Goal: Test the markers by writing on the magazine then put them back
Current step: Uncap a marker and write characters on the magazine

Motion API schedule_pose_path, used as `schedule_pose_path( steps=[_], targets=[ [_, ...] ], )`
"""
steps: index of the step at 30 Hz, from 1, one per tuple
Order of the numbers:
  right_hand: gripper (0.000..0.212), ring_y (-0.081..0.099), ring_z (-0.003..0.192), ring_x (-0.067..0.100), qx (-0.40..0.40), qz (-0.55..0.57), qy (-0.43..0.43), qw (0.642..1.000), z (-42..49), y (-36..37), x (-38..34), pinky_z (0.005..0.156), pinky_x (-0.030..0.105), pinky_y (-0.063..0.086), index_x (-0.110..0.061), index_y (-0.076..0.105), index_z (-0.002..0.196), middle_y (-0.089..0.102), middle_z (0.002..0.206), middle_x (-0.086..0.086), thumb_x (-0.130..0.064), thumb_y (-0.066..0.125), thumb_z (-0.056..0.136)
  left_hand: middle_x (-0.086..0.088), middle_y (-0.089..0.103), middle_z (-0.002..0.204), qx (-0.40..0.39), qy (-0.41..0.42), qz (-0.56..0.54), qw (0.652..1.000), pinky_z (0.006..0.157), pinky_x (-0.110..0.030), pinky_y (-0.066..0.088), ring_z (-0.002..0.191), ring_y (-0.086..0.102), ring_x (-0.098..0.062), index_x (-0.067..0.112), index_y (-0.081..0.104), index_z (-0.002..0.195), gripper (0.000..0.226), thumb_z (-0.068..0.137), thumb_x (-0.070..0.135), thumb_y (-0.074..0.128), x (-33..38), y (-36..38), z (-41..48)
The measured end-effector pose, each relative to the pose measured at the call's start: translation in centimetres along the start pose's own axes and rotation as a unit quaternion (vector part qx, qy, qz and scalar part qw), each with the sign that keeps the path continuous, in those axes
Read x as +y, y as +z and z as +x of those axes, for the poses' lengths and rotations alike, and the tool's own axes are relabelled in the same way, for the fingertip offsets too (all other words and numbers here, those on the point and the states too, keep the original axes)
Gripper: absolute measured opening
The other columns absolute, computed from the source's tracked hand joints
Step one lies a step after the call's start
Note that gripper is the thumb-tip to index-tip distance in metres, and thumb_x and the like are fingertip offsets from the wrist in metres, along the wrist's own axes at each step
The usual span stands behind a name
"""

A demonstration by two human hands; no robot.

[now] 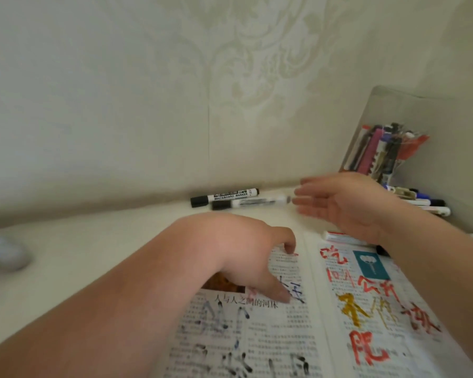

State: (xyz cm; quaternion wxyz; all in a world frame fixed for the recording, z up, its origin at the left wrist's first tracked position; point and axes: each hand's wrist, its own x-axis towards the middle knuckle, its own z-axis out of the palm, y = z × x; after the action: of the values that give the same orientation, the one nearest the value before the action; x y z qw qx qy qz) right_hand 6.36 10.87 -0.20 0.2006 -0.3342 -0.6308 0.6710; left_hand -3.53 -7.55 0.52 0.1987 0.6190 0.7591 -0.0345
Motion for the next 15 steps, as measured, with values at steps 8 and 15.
schedule_pose_path(
  steps=[8,15],
  targets=[
    [0.029,0.069,0.090,0.002,0.108,-0.373,-0.212,0.897,-3.5,-3.9,-1.6,0.084,0.020,0.053,-0.037,0.071,0.095,0.075,0.094,-0.017,-0.008,0.068,0.093,0.012,0.054,0.088,0.161,0.022,0.017,0.986,0.065,-0.029,0.043,0.085,0.057,-0.014,0.033,0.055,0.110,0.046,0.088,0.074,0.050,1.2,1.2,1.9],
    [0.019,0.057,0.081,-0.003,0.005,-0.631,-0.145,0.762,-7.4,-8.7,0.3,0.073,0.021,0.047,-0.051,0.060,0.084,0.064,0.091,-0.024,-0.039,0.074,0.087,0.019,0.049,0.116,0.244,0.073,-0.004,0.967,0.088,-0.031,0.048,0.107,0.053,-0.006,0.040,0.056,0.124,0.038,0.095,0.064,0.050,2.0,2.7,3.4]
  ],
)
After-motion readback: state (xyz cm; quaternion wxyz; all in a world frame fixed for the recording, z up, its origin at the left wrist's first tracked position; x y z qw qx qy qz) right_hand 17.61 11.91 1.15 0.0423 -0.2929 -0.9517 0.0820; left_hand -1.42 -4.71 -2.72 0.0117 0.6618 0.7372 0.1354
